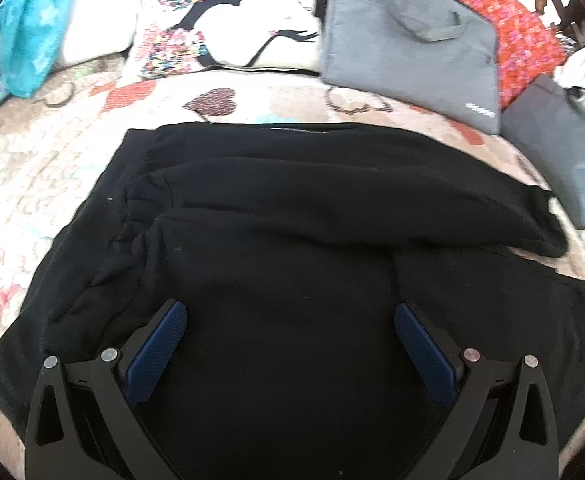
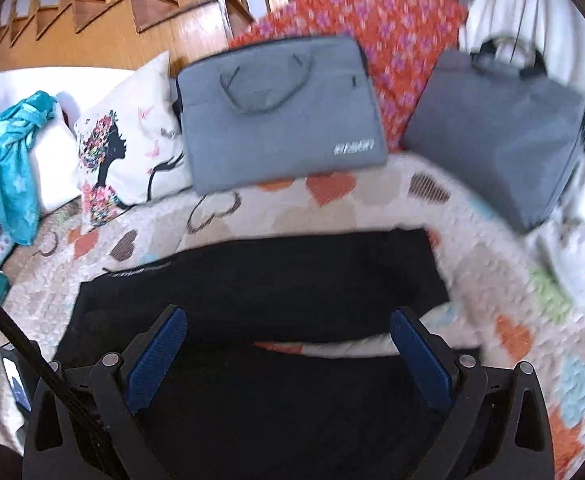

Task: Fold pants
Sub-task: 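Grasp the waistband edge of the black pants with both grippers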

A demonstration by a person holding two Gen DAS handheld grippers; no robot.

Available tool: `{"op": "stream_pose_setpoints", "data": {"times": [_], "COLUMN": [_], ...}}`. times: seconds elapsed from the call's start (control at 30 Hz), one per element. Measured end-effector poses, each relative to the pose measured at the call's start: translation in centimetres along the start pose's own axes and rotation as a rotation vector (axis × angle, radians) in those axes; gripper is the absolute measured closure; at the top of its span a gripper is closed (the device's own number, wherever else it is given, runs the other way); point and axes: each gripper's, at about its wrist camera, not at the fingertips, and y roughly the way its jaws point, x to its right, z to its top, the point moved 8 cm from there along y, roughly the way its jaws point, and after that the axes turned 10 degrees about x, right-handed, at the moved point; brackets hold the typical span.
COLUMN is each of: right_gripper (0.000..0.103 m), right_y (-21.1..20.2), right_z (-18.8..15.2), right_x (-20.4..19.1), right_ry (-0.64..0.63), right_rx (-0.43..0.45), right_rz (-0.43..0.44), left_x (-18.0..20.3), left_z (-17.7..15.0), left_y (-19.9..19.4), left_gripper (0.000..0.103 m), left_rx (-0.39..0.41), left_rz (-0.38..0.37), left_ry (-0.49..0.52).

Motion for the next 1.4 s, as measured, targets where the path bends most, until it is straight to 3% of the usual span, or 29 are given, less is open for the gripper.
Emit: {"op": "stream_pose_setpoints", "data": {"times": [0.13, 0.27, 0.4, 0.53, 0.67, 0.73, 0.8, 0.9, 1.0, 1.1, 1.27, 1.4], "right_gripper": [0.004, 0.004, 0.003, 0.004, 0.004, 0.004, 0.004, 0.004, 0.010, 0.013, 0.016, 0.016], "right_y": [1.4, 1.7, 1.3, 0.4, -2.2, -3.3, -3.7, -2.7, 0.2, 3.6, 11.2, 15.8], "right_z": [-1.4, -1.7, -1.6, -2.3, -1.3, -0.3, 0.8, 2.8, 4.6, 5.8, 6.0, 5.3], "right_x": [1.3, 2.4, 1.6, -1.6, -3.3, -3.0, -1.8, 0.7, 2.7, 4.0, 5.1, 4.7], "right_ry": [0.115, 0.223, 0.239, 0.211, -0.010, -0.064, -0.067, -0.039, -0.082, -0.121, -0.137, -0.167], "right_rx": [-0.068, -0.074, -0.067, -0.126, -0.018, 0.013, 0.010, -0.032, -0.103, -0.163, -0.287, -0.349], "right_rz": [0.038, 0.081, 0.154, 0.318, 0.239, 0.192, 0.147, 0.115, 0.098, 0.086, 0.119, 0.146], "left_x": [-0.3, -1.9, -1.9, -1.1, -1.2, -1.7, -2.3, -3.1, -3.2, -2.4, -0.1, 1.0], "left_z": [0.2, 0.3, 0.3, -0.2, 0.2, 1.8, 4.0, 6.7, 9.5, 12.4, 13.9, 13.9], "left_y": [-0.8, -1.7, -1.9, -2.5, -4.3, -6.1, -7.7, -8.2, -6.2, -2.4, 5.4, 10.4], "left_gripper": [0.000, 0.000, 0.000, 0.000, 0.010, 0.010, 0.010, 0.010, 0.011, 0.033, 0.034, 0.034], "left_rx": [-0.033, -0.055, -0.114, -0.109, -0.161, -0.115, -0.066, -0.073, -0.096, -0.122, -0.192, -0.240], "left_rz": [-0.120, -0.220, -0.250, -0.224, -0.106, -0.076, -0.097, -0.150, -0.206, -0.259, -0.261, -0.293], "left_ry": [-0.035, -0.193, -0.206, -0.155, -0.138, -0.115, -0.118, -0.123, -0.075, 0.000, 0.159, 0.197]}}
